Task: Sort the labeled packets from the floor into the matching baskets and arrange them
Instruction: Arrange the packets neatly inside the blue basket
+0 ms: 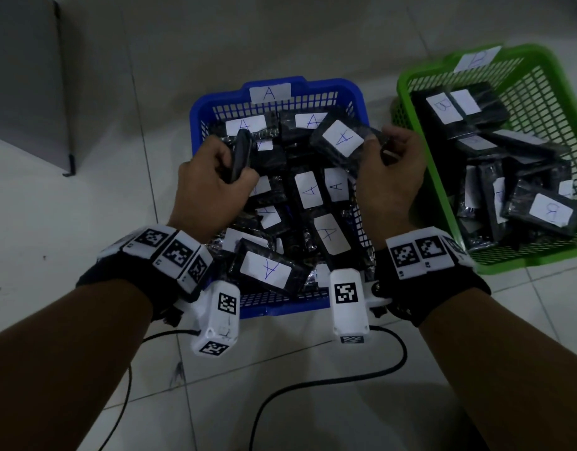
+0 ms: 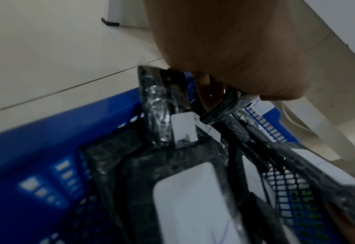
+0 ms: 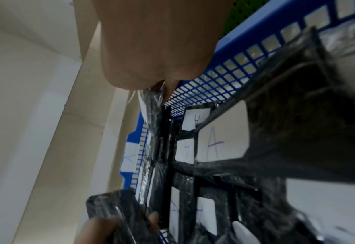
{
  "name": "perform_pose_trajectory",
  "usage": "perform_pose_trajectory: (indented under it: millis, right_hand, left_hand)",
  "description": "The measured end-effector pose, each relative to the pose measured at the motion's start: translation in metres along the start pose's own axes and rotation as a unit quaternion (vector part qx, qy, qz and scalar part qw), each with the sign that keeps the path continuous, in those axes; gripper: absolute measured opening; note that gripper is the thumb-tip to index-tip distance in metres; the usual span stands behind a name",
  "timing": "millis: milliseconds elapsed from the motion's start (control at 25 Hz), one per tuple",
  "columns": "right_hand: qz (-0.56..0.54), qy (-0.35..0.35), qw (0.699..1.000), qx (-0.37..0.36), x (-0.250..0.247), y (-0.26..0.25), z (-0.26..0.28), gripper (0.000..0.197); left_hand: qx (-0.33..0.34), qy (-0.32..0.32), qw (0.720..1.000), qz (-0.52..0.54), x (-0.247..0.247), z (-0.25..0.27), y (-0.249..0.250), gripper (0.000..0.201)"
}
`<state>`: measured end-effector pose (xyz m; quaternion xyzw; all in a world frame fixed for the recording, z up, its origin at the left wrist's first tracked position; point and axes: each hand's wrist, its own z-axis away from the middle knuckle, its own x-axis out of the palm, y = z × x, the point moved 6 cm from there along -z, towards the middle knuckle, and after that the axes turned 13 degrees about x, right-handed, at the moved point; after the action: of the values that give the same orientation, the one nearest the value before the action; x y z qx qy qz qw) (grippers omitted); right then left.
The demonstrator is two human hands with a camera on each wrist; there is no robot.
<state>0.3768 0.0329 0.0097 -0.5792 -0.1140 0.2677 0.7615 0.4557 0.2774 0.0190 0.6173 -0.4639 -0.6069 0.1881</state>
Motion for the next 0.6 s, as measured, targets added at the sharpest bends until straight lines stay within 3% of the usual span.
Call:
perform_pose_trajectory:
  millis: [80, 160, 360, 600]
  right_hand:
    - [-0.021, 0.014, 1.0, 0.013, -0.006, 0.0, -0.001, 0.017]
    - [-0.034, 0.009, 0.999, 0.021, -0.007, -0.001, 0.0, 0.018]
    - [-0.034, -0.018, 0.999, 0.029, -0.002, -0.002, 0.007, 0.018]
    - [-0.038, -0.038, 0.998, 0.031, 0.017, -0.011, -0.003, 0.019]
  left_hand:
    - [0.0, 0.015, 1.0, 0.019, 0.0, -0.006, 0.002, 0.024]
    - [0.041, 0.008, 0.999, -0.002, 0.0, -0.016, 0.006, 0.027]
    - [0.141, -0.126, 0.972, -0.141, 0.01, -0.029, -0.002, 0.033]
    - [0.132, -0.149, 0.965, -0.173, 0.017, -0.04, -0.011, 0.032]
